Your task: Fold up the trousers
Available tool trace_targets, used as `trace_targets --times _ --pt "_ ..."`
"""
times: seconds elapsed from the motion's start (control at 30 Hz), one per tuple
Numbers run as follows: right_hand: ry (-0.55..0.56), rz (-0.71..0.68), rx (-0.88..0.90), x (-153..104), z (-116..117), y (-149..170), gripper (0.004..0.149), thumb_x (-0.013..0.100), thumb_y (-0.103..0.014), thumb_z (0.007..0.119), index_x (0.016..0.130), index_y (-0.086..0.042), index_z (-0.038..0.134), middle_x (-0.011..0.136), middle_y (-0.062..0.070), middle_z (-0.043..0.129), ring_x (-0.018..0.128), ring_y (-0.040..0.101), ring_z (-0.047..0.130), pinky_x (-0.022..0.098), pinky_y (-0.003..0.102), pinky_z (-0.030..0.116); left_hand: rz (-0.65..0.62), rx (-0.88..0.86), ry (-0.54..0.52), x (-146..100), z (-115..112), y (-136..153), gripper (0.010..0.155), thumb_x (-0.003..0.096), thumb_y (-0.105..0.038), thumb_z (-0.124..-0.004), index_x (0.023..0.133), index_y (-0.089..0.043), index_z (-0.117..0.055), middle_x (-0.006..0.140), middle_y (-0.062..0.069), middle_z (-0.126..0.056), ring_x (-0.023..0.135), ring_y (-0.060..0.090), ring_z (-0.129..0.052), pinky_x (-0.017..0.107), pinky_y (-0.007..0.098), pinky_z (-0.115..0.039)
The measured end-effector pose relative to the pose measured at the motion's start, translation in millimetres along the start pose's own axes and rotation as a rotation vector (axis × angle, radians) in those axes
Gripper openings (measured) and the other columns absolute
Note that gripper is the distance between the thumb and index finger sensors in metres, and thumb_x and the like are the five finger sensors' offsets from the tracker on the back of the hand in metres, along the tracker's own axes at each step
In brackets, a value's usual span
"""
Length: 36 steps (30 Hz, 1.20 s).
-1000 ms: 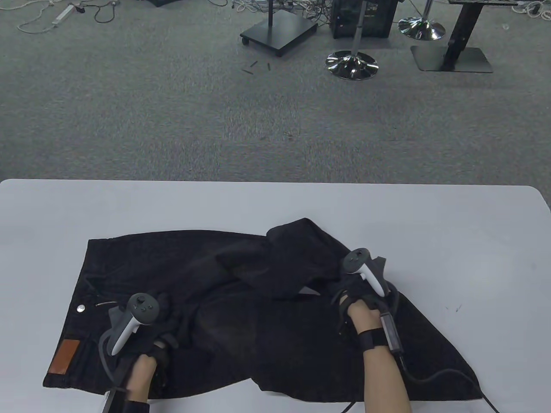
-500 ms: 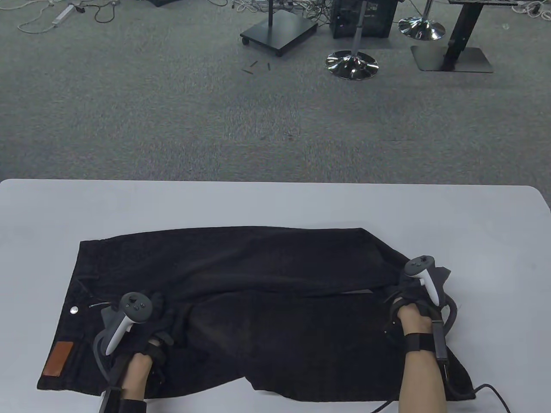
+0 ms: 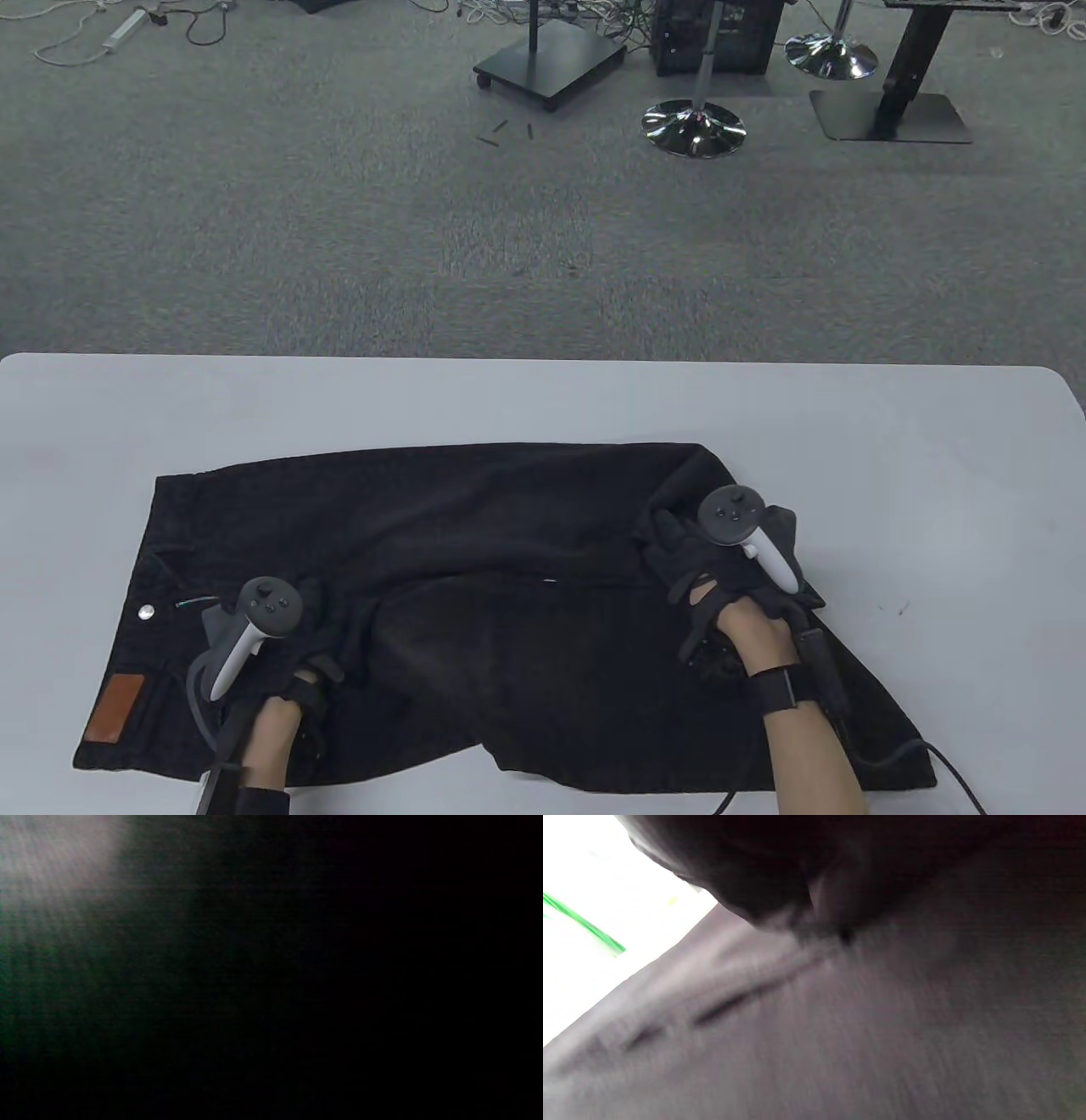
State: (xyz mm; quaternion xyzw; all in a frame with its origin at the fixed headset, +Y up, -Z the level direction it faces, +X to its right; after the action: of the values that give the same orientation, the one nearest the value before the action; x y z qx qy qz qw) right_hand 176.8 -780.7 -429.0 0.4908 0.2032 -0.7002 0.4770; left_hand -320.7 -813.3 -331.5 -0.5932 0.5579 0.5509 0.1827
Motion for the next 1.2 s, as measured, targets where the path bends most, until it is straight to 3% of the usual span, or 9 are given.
trace_targets --times 0.17,0.37,0.53,0.63,0.77,0.9,0.97,1.1,1.2 --pt "0.031 0.127 -0.155 6 8 15 0.073 0.049 -0.056 0.068 0.104 -0.033 0.026 0.116 0.000 0.031 0.110 0.026 0.027 0.077 0.061 0.022 0.000 -0.001 -0.001 0 0 0 0.071 0.0552 -0.067 -0.059 0.117 -0.041 -0.037 0.123 -0.019 -0.023 0.120 0.022 -0.012 0.082 0.061 -0.022" --pt "0.089 0.411 -0.261 9 -22 70 0.069 0.049 -0.055 0.067 0.104 -0.040 0.027 0.117 -0.007 0.024 0.111 0.021 0.011 0.078 0.060 0.010 -0.003 -0.011 0.002 0 0 1 0.070 0.0552 -0.067 -0.059 0.117 -0.041 -0.038 0.123 -0.019 -0.023 0.120 0.021 -0.011 0.082 0.061 -0.022" --pt "0.189 0.595 -0.183 -4 -53 119 0.067 0.051 -0.055 0.064 0.104 -0.043 0.025 0.118 -0.012 0.020 0.111 0.023 0.004 0.079 0.060 0.009 -0.003 -0.011 0.006 0 0 2 0.070 0.0554 -0.066 -0.059 0.117 -0.041 -0.038 0.123 -0.019 -0.022 0.120 0.021 -0.011 0.082 0.061 -0.021" --pt "0.315 0.615 -0.142 -15 -68 129 0.066 0.051 -0.055 0.064 0.104 -0.042 0.029 0.118 -0.009 0.020 0.111 0.025 0.007 0.080 0.061 0.013 -0.002 -0.009 0.007 0 0 2 0.070 0.0554 -0.067 -0.059 0.117 -0.041 -0.037 0.123 -0.019 -0.022 0.120 0.021 -0.011 0.082 0.061 -0.021" --pt "0.419 0.527 -0.043 -27 -86 124 0.062 0.051 -0.053 0.066 0.105 -0.040 0.038 0.118 -0.006 0.030 0.112 0.030 0.020 0.080 0.061 0.022 -0.002 -0.009 0.008 0 0 2 0.070 0.0555 -0.066 -0.059 0.117 -0.041 -0.037 0.123 -0.019 -0.022 0.120 0.021 -0.011 0.082 0.061 -0.021" --pt "0.495 0.296 0.021 -40 -98 90 0.056 0.051 -0.049 0.070 0.103 -0.037 0.052 0.116 -0.001 0.046 0.110 0.033 0.037 0.079 0.062 0.031 0.001 -0.009 0.010 1 0 2 0.070 0.0555 -0.066 -0.059 0.117 -0.040 -0.037 0.123 -0.019 -0.022 0.120 0.021 -0.011 0.082 0.061 -0.021" --pt "0.521 0.181 0.088 -47 -105 73 0.054 0.049 -0.047 0.074 0.100 -0.031 0.064 0.109 0.004 0.064 0.105 0.036 0.055 0.076 0.063 0.043 0.001 -0.006 0.009 1 0 2 0.070 0.0555 -0.066 -0.059 0.117 -0.041 -0.037 0.123 -0.019 -0.022 0.120 0.021 -0.011 0.082 0.061 -0.021" --pt "0.411 -0.034 0.145 -53 -110 40 0.052 0.049 -0.045 0.076 0.098 -0.027 0.069 0.104 0.007 0.072 0.099 0.037 0.068 0.072 0.062 0.052 0.001 -0.008 0.010 1 0 2 0.070 0.0556 -0.066 -0.059 0.117 -0.041 -0.037 0.123 -0.019 -0.021 0.120 0.021 -0.011 0.082 0.061 -0.021" --pt "0.210 -0.087 0.161 -50 -92 25 0.054 0.050 -0.048 0.075 0.098 -0.025 0.068 0.103 0.008 0.075 0.096 0.037 0.072 0.071 0.061 0.055 0.002 -0.006 0.009 1 0 1 0.070 0.0555 -0.066 -0.059 0.117 -0.041 -0.037 0.123 -0.019 -0.022 0.120 0.021 -0.011 0.082 0.061 -0.021"
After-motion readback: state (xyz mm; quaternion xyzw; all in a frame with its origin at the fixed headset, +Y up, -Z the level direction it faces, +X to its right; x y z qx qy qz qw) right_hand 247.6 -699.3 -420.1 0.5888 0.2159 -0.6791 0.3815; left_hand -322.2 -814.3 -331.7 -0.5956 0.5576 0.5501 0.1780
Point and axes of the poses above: the tracker on the back of each hand, its own y axis roughly to the little-finger side, its own x axis roughly from the wrist to the fingertips, z = x × y, the point moved 4 cm from there along x, roughly from the wrist to the fingertips
